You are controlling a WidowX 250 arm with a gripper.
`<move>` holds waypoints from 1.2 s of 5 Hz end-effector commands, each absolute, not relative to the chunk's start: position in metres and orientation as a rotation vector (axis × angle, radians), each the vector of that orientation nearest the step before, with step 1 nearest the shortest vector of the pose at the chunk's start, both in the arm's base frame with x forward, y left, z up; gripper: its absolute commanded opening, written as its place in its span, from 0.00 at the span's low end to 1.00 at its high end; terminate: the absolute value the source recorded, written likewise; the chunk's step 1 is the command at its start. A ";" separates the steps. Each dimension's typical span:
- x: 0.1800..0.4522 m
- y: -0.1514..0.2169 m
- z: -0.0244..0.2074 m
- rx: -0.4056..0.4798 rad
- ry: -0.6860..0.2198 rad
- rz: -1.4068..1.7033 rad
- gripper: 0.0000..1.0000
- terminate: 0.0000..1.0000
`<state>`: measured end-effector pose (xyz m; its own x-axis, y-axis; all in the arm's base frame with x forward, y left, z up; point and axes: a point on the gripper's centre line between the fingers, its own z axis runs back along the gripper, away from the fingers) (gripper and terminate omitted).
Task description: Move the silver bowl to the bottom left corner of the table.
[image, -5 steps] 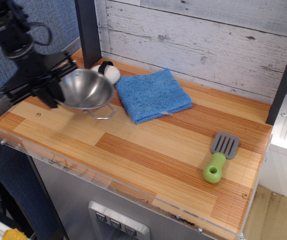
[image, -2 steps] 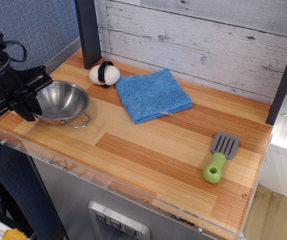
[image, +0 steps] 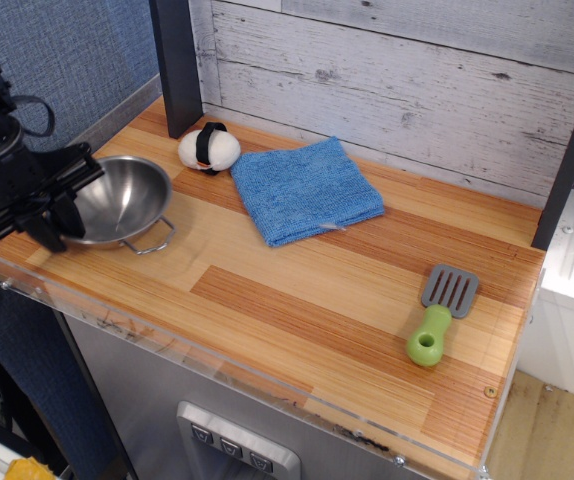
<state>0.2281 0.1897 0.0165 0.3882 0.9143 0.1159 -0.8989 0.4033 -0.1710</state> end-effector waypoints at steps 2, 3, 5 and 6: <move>0.227 0.193 0.029 -0.073 -0.234 1.145 1.00 0.00; 0.229 0.192 0.034 -0.081 -0.239 1.144 1.00 0.00; 0.239 0.181 0.059 -0.143 -0.283 1.129 1.00 0.00; 0.245 0.166 0.081 -0.173 -0.315 1.107 1.00 0.00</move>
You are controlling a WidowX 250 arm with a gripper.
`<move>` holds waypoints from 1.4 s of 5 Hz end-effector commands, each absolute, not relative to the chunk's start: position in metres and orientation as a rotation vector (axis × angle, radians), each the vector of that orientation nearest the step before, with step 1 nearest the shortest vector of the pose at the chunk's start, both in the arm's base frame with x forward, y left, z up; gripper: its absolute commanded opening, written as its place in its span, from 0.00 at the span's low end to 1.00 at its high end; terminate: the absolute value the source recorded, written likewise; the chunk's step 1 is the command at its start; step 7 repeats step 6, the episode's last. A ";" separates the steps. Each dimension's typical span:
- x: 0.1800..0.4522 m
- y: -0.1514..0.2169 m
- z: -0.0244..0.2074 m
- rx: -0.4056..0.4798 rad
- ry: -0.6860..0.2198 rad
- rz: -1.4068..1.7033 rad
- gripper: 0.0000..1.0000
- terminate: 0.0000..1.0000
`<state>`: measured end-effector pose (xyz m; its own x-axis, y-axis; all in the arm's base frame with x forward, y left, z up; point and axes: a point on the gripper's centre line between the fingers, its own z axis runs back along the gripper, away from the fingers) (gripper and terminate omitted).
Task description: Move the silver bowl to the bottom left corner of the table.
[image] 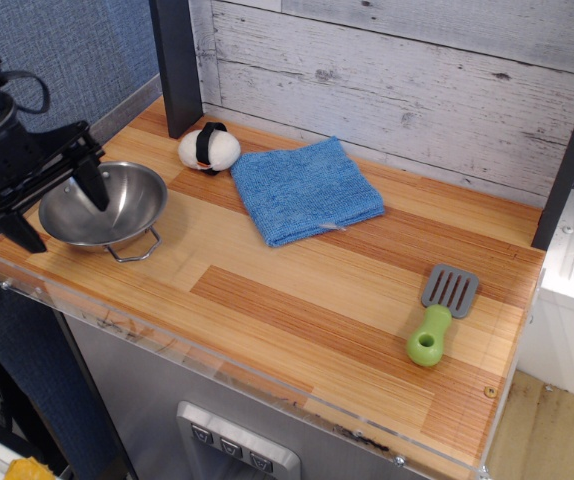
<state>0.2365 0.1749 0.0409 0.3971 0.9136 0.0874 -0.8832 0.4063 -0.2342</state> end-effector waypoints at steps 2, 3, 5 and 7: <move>0.245 0.140 0.140 -0.241 -0.391 0.976 1.00 0.00; 0.245 0.140 0.140 -0.241 -0.391 0.976 1.00 0.00; 0.245 0.140 0.140 -0.241 -0.391 0.976 1.00 0.00; 0.245 0.140 0.140 -0.241 -0.391 0.976 1.00 1.00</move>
